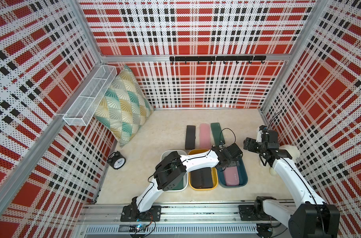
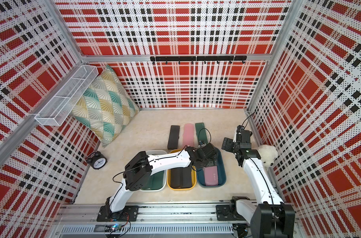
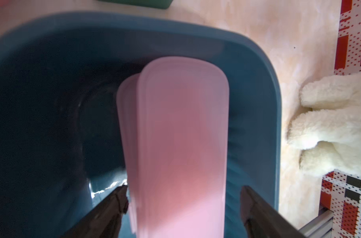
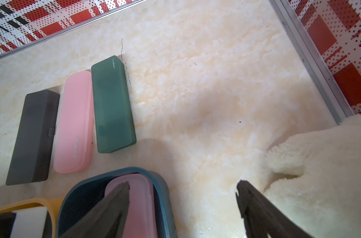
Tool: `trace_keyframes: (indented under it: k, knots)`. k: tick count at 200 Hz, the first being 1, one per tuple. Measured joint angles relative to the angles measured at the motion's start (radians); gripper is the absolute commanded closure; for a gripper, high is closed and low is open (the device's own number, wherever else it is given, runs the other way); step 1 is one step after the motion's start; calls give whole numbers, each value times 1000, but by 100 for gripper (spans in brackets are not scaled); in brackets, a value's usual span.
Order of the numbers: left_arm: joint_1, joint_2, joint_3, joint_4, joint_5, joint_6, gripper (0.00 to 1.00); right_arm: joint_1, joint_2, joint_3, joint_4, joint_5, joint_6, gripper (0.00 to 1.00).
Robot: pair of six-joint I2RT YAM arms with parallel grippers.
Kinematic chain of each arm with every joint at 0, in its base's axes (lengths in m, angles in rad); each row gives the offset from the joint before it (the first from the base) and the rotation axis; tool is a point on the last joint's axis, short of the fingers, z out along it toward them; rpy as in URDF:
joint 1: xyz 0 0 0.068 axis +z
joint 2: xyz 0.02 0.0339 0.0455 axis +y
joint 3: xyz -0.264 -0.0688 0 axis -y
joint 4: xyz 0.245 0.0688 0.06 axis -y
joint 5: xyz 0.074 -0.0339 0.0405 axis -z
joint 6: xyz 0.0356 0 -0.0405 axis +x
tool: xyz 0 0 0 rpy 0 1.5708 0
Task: Place the pencil cases by color into the storage box
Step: Place the pencil case at the storage box.
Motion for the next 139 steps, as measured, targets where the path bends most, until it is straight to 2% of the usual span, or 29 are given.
trace_keyframes:
  k: [22,40,84,114,139]
  knots:
    - [0,1,49,-37,-21,7,11,-7,0,0,1,-7,0,13]
    - [0,1,103,-65,-59,23,6,-13,0,0,2,-11,0,13]
    - [-4,-21,132,-96,-225,77,6,-16,0,0,15,-33,0,13]
    - [5,-101,80,-102,-333,134,5,-11,14,0,15,-39,0,14]
    - [33,-230,-36,-69,-386,183,6,57,58,22,-1,4,-7,13]
